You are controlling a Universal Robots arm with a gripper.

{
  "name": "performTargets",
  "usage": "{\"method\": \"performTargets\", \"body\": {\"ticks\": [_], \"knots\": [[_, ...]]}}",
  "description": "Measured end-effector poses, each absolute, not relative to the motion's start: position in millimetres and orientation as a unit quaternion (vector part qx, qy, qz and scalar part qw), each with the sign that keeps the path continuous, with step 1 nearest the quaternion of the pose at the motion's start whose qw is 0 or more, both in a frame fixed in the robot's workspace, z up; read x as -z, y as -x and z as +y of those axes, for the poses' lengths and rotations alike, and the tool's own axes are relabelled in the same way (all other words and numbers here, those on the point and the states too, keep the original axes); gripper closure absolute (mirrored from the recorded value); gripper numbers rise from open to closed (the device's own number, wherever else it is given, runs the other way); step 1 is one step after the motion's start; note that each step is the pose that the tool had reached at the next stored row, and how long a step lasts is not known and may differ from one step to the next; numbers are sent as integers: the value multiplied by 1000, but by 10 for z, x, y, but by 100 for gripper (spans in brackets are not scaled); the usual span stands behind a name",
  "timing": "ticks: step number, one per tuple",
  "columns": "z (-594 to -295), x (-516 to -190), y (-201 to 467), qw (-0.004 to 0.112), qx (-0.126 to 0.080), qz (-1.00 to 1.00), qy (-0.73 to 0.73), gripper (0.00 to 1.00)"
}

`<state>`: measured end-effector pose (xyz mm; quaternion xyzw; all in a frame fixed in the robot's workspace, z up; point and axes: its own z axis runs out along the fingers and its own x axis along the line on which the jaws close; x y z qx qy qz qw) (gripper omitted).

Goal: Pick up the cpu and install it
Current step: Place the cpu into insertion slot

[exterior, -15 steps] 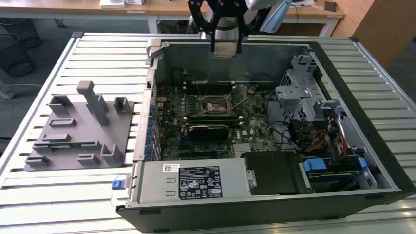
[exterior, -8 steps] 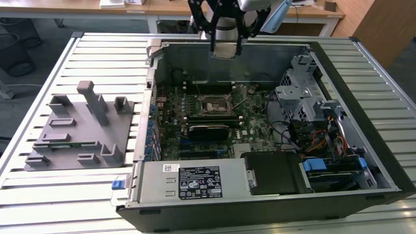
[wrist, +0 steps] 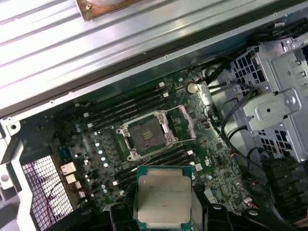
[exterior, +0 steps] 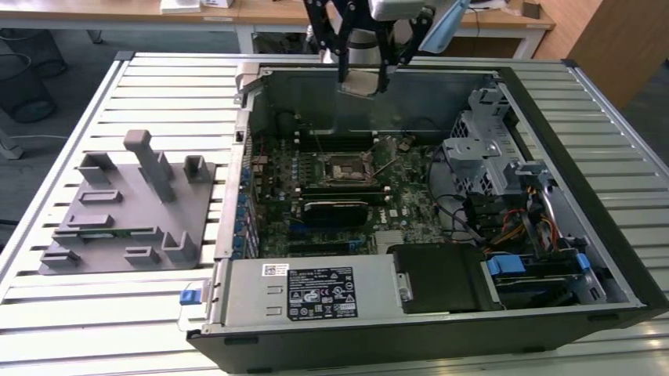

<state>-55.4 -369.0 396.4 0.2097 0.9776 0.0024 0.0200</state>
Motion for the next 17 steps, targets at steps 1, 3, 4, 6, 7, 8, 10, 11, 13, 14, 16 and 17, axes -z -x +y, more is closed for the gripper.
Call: {"method": "performTargets", "body": {"ticks": [1,3,4,6,7,8,10,11,13,14,16,17], "knots": [[-3690,-3962,554,20,-2,976,-217,47],[-3689,-3957,554,20,-2,973,-231,47],[-3688,-3954,554,20,-2,971,-238,47],[-3687,-3947,554,20,-2,968,-252,47],[-3687,-3944,554,20,-1,966,-259,47],[-3687,-3939,554,20,-1,964,-267,47],[-3686,-3929,554,20,-1,959,-283,47],[-3686,-3922,554,20,-1,957,-291,47],[-3687,-3904,554,20,0,952,-306,47],[-3686,-3892,554,20,0,949,-314,47],[-3686,-3870,554,20,0,945,-327,47],[-3685,-3858,554,20,0,943,-333,47]]}}
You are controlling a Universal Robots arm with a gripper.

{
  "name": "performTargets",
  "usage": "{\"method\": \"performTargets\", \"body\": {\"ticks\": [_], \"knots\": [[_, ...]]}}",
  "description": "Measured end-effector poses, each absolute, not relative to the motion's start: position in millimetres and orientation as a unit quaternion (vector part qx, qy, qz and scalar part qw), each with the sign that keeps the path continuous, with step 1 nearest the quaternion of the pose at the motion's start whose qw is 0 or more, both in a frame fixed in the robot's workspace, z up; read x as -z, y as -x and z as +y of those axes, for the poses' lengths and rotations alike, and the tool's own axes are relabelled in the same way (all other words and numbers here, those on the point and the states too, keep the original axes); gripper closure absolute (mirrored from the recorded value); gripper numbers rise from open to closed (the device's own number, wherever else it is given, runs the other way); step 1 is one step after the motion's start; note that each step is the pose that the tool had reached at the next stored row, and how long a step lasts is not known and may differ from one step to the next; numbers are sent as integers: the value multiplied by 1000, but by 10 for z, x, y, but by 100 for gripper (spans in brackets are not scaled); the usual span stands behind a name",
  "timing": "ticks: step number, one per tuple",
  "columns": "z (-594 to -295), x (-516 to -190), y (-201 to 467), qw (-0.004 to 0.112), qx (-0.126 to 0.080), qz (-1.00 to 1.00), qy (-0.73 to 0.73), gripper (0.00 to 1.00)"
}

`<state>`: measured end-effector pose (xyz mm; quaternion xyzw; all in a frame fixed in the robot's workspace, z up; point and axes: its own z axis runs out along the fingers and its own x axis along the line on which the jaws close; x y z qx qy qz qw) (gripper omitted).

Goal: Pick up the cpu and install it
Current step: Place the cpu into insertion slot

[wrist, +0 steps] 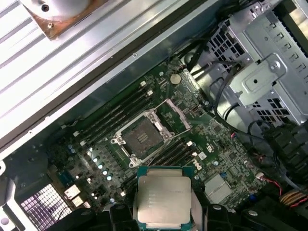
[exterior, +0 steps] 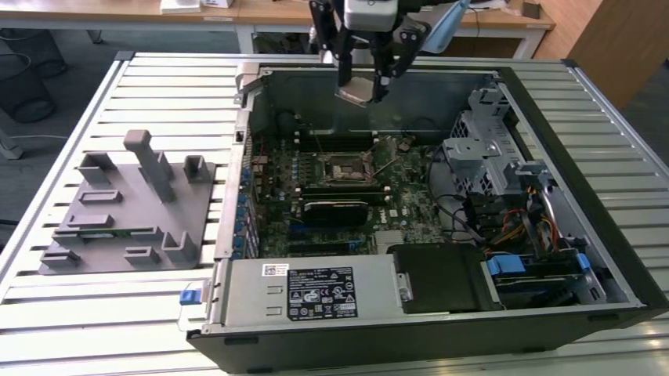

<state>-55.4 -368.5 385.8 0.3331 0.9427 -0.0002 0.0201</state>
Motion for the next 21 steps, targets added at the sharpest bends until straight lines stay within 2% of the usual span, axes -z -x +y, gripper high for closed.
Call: {"method": "performTargets", "body": {"ticks": [21], "knots": [[-3685,-3695,554,20,4,867,-498,47]]}}
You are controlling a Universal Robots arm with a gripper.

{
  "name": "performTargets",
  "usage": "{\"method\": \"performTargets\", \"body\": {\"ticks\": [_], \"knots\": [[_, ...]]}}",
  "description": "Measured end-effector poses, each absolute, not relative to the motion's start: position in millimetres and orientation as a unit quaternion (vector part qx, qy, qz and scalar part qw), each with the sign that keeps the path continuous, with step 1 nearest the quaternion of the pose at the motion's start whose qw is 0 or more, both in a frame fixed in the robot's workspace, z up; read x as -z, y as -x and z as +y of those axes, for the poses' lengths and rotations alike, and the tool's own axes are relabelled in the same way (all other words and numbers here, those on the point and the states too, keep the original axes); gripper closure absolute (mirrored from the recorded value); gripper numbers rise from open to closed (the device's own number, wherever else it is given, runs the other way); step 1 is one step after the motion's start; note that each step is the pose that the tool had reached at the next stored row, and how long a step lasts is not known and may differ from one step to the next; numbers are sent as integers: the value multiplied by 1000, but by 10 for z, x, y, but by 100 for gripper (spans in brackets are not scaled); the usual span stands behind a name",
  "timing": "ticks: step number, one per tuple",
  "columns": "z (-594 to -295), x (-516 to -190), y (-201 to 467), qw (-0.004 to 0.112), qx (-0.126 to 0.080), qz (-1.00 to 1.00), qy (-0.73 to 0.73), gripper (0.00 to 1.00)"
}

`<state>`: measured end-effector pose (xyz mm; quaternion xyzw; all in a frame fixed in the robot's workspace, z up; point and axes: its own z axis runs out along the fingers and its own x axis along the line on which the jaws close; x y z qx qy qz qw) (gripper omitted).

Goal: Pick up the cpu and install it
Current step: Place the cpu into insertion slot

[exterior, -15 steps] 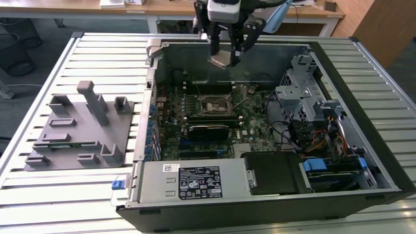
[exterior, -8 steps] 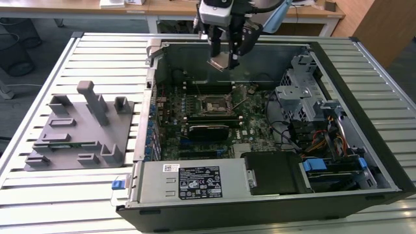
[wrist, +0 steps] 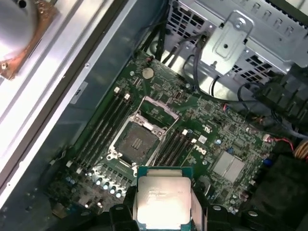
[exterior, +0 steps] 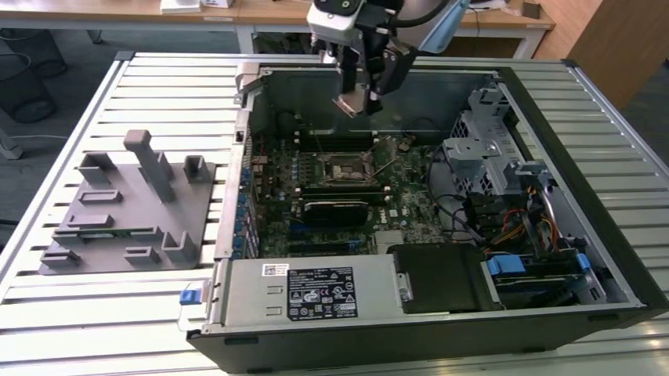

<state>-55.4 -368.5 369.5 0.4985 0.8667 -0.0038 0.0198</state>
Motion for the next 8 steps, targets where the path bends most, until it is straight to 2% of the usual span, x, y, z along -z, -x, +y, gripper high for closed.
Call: {"method": "performTargets", "body": {"ticks": [8], "knots": [[-3684,-3645,554,19,5,828,-560,47]]}}
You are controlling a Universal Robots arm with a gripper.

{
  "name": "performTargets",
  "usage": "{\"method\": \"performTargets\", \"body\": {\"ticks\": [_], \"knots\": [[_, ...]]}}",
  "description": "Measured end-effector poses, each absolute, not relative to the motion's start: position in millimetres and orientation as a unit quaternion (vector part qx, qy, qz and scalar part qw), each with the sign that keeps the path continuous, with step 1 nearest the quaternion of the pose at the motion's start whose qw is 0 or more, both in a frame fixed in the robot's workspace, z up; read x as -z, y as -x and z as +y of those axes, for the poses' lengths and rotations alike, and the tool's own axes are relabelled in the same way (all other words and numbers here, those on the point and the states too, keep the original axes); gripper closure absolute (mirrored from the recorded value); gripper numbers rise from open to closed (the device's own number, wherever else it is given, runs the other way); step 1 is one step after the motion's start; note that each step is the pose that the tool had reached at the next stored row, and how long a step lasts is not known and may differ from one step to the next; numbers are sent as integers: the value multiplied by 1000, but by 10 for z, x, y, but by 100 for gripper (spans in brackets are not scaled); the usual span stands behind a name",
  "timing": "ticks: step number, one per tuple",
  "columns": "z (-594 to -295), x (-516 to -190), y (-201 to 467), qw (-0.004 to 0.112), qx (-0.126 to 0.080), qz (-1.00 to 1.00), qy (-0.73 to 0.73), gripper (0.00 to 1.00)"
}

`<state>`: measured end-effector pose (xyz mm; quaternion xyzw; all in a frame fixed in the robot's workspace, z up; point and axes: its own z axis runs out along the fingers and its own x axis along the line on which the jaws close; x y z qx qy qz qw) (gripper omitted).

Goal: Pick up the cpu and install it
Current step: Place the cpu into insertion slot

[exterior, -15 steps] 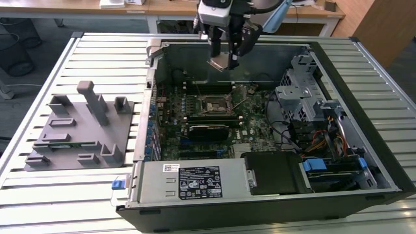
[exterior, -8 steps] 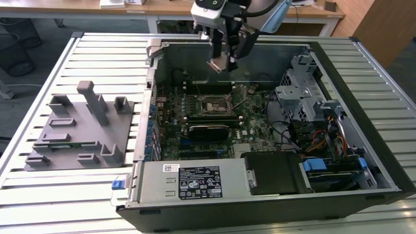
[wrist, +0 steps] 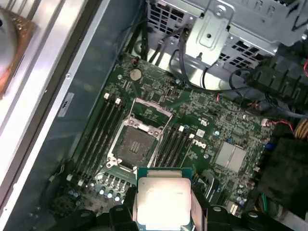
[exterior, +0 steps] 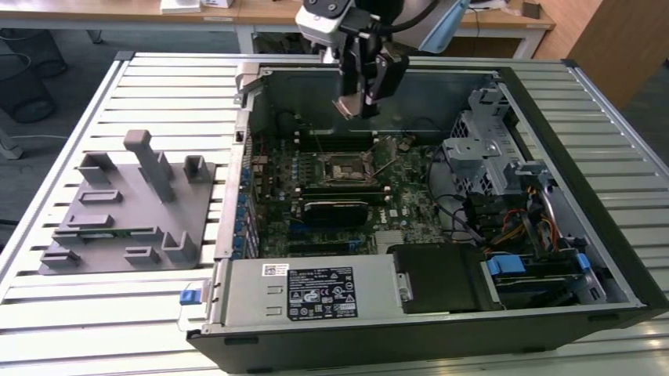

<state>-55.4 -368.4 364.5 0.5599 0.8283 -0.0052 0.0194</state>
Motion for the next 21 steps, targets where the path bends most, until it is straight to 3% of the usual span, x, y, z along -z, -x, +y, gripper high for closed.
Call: {"method": "performTargets", "body": {"ticks": [21], "knots": [[-3631,-3484,554,19,8,752,-659,47]]}}
